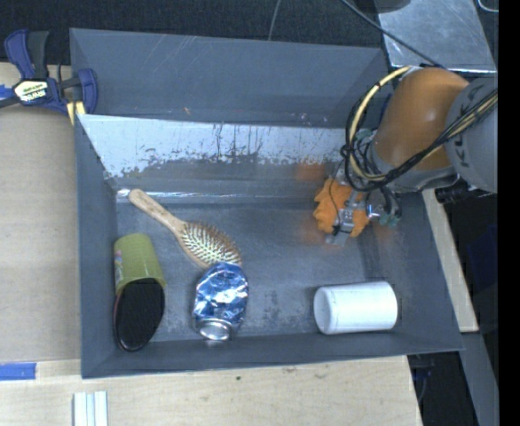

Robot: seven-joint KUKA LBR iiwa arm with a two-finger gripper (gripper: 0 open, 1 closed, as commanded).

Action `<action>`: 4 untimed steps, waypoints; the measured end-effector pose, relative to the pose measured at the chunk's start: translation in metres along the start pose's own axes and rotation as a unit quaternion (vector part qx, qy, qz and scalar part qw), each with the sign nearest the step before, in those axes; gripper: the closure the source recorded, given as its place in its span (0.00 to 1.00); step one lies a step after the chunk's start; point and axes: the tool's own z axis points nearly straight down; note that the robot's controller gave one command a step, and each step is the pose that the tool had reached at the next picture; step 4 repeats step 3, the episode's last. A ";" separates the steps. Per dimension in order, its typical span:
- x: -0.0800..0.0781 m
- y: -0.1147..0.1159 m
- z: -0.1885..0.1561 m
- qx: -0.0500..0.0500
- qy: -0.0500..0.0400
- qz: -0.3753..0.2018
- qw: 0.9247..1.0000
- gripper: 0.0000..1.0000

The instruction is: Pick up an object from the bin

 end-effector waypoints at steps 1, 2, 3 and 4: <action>0.000 0.000 0.000 0.000 0.000 0.001 1.000 1.00; -0.005 0.024 -0.195 -0.001 -0.007 -0.018 1.000 1.00; 0.011 0.020 0.006 -0.001 -0.005 -0.086 0.996 1.00; 0.011 0.020 0.006 -0.001 -0.005 -0.086 0.996 1.00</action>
Offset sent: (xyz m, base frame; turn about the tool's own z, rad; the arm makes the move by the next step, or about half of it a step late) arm 0.0000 0.0000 0.0000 0.0000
